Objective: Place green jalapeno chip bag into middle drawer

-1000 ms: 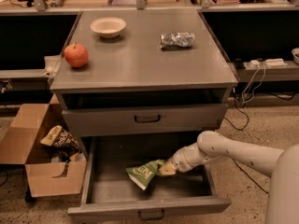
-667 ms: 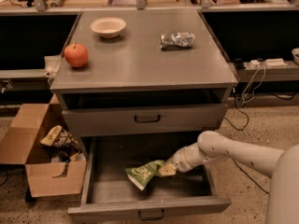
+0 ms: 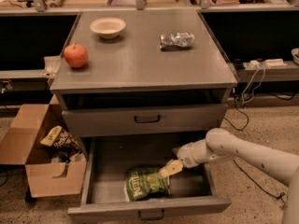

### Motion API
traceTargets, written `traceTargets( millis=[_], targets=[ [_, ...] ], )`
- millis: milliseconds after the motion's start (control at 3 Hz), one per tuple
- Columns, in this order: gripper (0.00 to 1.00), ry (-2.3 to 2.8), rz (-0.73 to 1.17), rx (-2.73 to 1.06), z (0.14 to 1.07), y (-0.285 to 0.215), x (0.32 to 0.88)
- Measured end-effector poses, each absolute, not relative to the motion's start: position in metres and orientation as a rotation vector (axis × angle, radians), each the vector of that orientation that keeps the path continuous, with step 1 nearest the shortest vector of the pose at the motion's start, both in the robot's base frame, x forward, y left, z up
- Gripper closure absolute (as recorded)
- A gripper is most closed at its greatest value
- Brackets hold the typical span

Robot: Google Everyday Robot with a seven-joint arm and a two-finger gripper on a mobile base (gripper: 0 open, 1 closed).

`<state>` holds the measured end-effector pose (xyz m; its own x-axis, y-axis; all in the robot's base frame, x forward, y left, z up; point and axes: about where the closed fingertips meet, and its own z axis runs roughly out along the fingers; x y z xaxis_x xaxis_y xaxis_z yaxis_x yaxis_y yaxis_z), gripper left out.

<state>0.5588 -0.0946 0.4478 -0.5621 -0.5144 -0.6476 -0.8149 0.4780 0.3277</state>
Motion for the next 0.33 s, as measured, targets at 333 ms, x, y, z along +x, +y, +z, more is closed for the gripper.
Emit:
traceTargets(
  millis=[333],
  targets=[
    [0.0,2.109,0.9,-1.079,0.4943,-0.1132,0.5681]
  ],
)
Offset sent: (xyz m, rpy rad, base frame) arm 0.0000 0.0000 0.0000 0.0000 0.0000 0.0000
